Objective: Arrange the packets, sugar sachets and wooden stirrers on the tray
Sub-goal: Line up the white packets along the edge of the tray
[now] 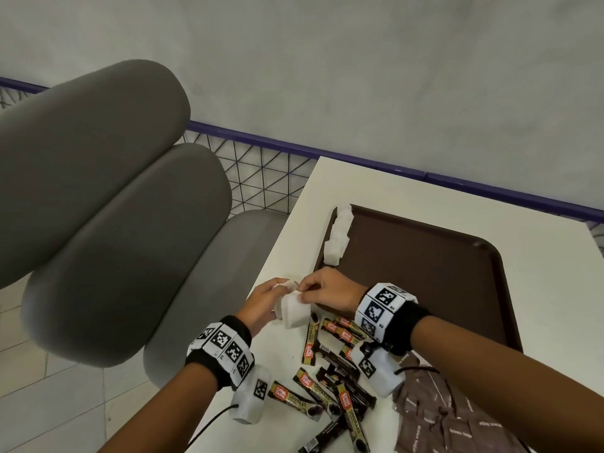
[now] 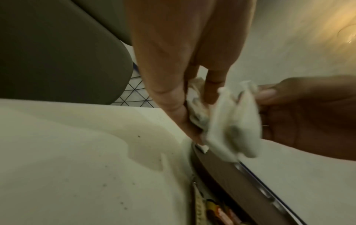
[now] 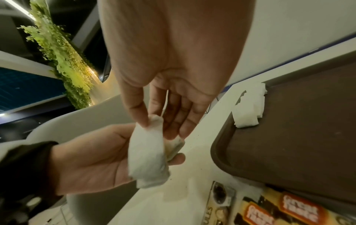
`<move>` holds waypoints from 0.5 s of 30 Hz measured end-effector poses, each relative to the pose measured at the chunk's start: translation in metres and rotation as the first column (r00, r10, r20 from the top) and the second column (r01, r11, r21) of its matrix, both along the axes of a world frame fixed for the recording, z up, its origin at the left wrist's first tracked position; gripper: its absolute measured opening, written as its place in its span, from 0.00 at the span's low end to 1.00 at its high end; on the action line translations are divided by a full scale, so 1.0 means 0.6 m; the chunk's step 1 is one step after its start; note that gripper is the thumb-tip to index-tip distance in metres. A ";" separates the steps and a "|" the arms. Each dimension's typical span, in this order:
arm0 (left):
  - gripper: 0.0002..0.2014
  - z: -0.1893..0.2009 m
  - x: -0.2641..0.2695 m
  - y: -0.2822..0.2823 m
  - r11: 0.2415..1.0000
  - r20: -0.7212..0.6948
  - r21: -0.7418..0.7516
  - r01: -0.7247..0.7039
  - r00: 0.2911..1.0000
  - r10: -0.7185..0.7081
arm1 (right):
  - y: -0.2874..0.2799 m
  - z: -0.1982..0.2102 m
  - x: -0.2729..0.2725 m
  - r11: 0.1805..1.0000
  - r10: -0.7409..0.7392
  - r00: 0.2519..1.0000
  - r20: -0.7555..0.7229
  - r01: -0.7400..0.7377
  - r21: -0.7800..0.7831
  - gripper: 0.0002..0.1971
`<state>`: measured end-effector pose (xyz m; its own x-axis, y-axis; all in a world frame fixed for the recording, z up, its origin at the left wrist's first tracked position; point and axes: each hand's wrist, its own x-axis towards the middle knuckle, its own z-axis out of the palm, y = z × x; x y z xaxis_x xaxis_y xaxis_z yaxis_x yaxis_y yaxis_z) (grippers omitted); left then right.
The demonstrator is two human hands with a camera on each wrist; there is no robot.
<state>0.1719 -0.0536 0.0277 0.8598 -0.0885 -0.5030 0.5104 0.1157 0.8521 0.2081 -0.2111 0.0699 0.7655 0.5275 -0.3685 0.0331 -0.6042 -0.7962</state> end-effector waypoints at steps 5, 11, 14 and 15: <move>0.16 0.005 0.003 -0.019 0.969 -0.073 -0.240 -0.050 0.997 0.033 | -0.009 -0.013 0.011 0.987 -0.158 0.978 0.139 0.159 0.003 0.11; 0.12 -0.017 0.016 -0.017 0.990 0.004 -0.128 -0.052 0.999 0.053 | -0.017 -0.036 0.016 0.951 -0.303 0.945 0.126 0.291 0.103 0.11; 0.13 -0.021 0.027 -0.017 0.993 0.036 -0.063 -0.099 0.994 0.102 | -0.022 -0.051 0.015 0.913 -0.388 0.917 0.092 0.368 0.175 0.14; 0.12 -0.023 0.032 -0.018 0.992 0.042 -0.056 -0.113 0.992 0.115 | -0.022 -0.056 0.014 0.907 -0.398 0.913 0.084 0.379 0.184 0.14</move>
<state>0.1910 -0.0644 0.0137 0.8877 -0.0146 -0.4602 0.4521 0.2171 0.8651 0.2166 -0.2244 0.0362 0.9540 0.2236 -0.1996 -0.0797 -0.4528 -0.8881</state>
